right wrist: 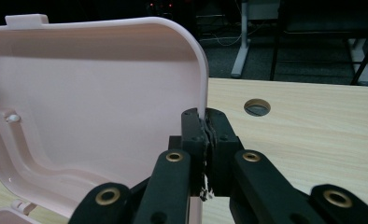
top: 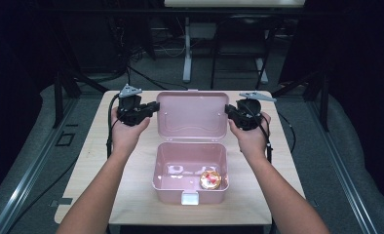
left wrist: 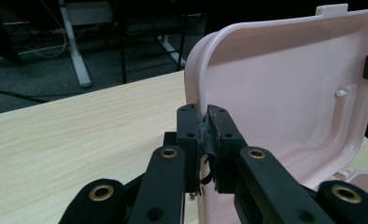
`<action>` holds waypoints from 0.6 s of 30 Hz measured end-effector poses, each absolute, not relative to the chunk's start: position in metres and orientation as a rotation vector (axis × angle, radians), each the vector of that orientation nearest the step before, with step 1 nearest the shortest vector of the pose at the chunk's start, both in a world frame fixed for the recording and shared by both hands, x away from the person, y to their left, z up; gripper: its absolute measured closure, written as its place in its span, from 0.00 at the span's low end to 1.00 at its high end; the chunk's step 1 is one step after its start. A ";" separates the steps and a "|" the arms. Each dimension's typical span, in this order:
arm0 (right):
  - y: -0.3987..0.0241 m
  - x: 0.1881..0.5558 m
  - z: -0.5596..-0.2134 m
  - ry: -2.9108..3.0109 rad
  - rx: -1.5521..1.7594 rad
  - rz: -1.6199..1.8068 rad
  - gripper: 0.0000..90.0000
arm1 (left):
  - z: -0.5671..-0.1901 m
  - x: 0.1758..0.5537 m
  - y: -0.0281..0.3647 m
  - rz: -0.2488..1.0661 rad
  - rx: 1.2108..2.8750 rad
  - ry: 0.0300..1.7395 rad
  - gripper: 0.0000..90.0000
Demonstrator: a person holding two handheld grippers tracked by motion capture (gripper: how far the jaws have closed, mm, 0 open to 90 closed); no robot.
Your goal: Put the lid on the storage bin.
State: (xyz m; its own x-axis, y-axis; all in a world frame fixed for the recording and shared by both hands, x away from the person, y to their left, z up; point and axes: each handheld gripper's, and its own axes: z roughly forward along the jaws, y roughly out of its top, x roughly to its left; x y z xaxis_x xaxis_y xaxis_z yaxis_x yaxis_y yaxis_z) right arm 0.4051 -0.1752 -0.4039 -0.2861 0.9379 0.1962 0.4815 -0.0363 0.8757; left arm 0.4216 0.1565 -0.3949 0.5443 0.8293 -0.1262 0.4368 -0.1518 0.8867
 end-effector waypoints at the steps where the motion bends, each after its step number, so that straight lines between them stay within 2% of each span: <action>1: -0.175 0.405 -0.404 1.777 1.488 1.283 0.97 | -0.395 0.421 0.157 0.489 1.783 1.050 0.94; 18: -0.173 0.392 -0.399 1.780 1.443 1.283 0.97 | -0.392 0.410 0.161 0.487 1.770 1.026 0.94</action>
